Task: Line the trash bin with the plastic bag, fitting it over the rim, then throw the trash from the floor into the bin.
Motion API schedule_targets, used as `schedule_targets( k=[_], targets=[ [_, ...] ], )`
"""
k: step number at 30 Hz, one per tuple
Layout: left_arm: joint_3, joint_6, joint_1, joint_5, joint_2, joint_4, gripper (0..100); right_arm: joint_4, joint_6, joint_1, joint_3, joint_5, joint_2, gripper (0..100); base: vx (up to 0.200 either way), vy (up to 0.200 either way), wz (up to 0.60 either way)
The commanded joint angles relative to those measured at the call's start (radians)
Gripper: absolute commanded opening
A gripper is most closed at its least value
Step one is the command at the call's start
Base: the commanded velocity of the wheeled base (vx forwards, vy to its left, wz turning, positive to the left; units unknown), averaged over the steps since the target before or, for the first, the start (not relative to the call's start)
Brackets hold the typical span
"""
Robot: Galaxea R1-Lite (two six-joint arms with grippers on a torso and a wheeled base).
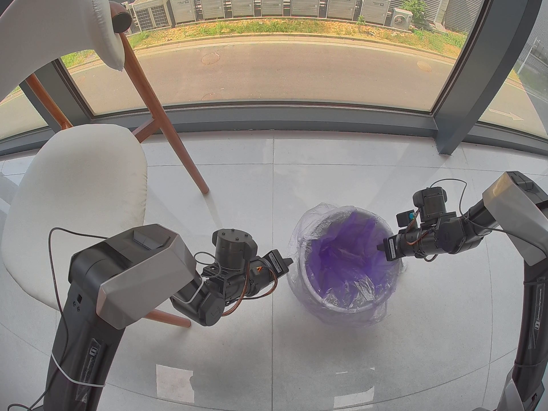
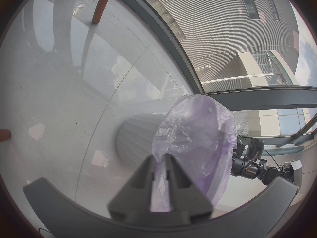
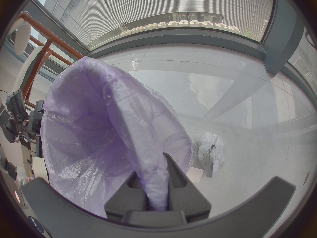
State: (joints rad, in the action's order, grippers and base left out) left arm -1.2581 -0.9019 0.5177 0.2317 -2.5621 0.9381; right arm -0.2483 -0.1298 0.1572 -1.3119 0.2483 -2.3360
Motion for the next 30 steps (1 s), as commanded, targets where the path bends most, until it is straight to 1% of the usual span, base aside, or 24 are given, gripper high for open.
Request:
schedule_targets(
  k=[1,7,9,10,13,16,17,18,21,23,25,26,28,30],
  targets=[
    [-0.011,0.003,-0.008,-0.003,-0.009,0.001,0,0.000,-0.001,0.004,0.000,0.000,-0.006,0,0.000,0.000,0.00],
    [-0.072,0.006,-0.021,-0.006,-0.053,-0.022,0,-0.035,0.002,0.005,0.002,-0.001,-0.006,0,0.000,0.000,0.00],
    [-0.115,0.017,-0.021,-0.009,-0.075,-0.065,0,-0.046,0.002,0.005,0.005,-0.001,-0.005,0,0.000,0.000,0.00],
    [-0.141,0.034,-0.019,-0.014,-0.089,-0.108,0,-0.046,0.002,0.005,0.008,-0.001,-0.002,0,0.000,0.000,0.00],
    [-0.205,0.061,-0.019,-0.058,-0.125,-0.179,0,-0.048,0.004,0.005,0.008,-0.001,0.003,0,0.000,0.000,0.00],
    [-0.290,0.066,-0.019,-0.094,-0.170,-0.223,0,-0.057,0.004,0.005,0.011,-0.001,0.003,0,0.000,0.000,0.00],
    [-0.290,0.066,-0.019,-0.094,-0.170,-0.223,0,-0.057,0.004,0.005,0.011,-0.001,0.003,0,0.000,0.000,0.00],
    [-0.348,0.066,-0.019,-0.100,-0.191,-0.266,0,-0.068,0.004,0.005,0.013,-0.003,0.001,0,0.000,0.000,0.00],
    [-0.408,0.063,-0.019,-0.100,-0.211,-0.329,0,-0.072,0.004,0.005,0.019,-0.003,0.003,0,0.000,0.000,0.00],
    [-0.474,0.061,-0.019,-0.101,-0.225,-0.390,0,-0.072,0.004,0.005,0.022,-0.003,0.004,0,0.000,0.000,0.00],
    [-0.511,0.064,-0.019,-0.106,-0.247,-0.415,0,-0.072,0.004,0.005,0.022,-0.003,0.004,0,0.000,0.000,0.00],
    [-0.552,0.064,-0.019,-0.123,-0.268,-0.435,0,-0.072,0.004,0.005,0.022,-0.003,0.004,0,0.000,0.000,0.00],
    [-0.587,0.064,-0.019,-0.144,-0.277,-0.450,0,-0.072,0.004,0.005,0.022,-0.003,0.004,0,0.000,0.000,0.00],
    [-0.604,0.064,-0.019,-0.149,-0.285,-0.463,0,-0.072,0.004,0.005,0.022,-0.003,0.004,0,0.000,0.000,0.00]
  ],
)
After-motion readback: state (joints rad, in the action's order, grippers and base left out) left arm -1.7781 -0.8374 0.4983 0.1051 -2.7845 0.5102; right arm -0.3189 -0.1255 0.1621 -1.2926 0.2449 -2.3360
